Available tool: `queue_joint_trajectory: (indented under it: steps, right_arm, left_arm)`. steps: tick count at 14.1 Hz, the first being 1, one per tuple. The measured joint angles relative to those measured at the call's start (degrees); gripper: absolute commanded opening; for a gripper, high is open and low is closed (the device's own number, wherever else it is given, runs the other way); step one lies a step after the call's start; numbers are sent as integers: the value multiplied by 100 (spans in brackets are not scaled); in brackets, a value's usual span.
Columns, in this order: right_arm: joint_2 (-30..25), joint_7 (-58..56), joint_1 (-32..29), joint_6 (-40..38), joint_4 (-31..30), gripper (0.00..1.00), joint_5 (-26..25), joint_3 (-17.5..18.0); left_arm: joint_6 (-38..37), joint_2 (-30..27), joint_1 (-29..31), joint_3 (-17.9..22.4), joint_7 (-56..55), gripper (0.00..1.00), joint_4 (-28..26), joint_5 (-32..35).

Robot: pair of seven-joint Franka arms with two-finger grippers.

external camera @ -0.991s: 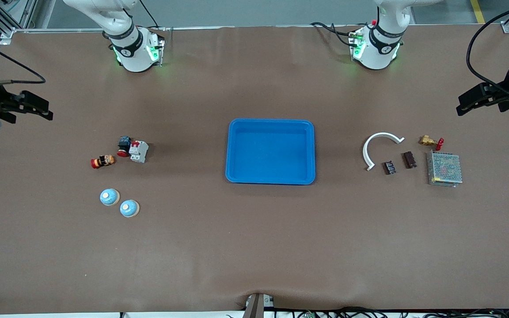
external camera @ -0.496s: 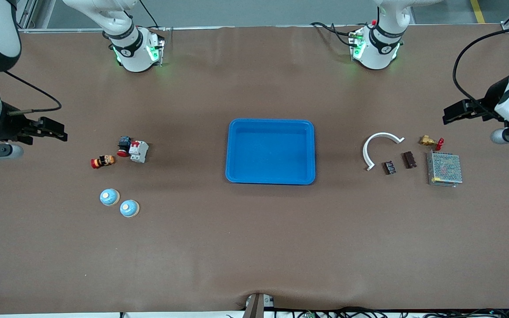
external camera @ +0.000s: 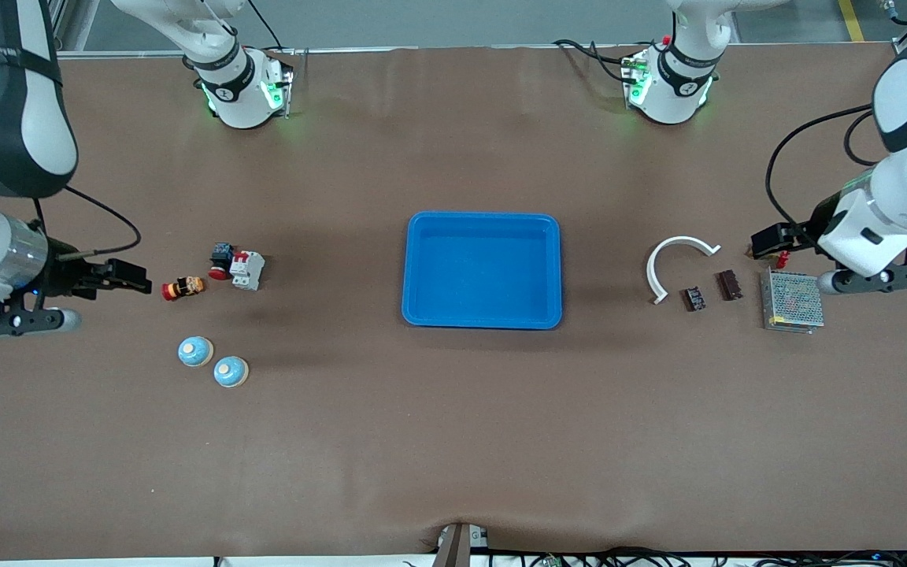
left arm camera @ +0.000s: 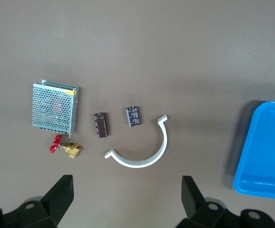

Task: Place electrolytic capacitor and blue bell in tray
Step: 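Reach the right gripper to a blue bell while the left gripper reaches a capacitor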

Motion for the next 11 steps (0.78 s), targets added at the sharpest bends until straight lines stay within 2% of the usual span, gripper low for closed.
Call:
queue_joint_trajectory:
  steps: [7, 9, 11]
  right_arm:
    - [641, 16, 231, 895, 0, 100, 43, 2]
    - [771, 30, 242, 1140, 1, 100, 43, -1]
    - [900, 30, 242, 1307, 3, 100, 43, -6]
  left_arm:
    - [1847, -238, 1, -22, -710, 100, -1745, 3]
    - [2090, -215, 1, -22, -825, 100, -2031, 3]
    - [2282, -118, 2, -22, -885, 94, -2146, 3]
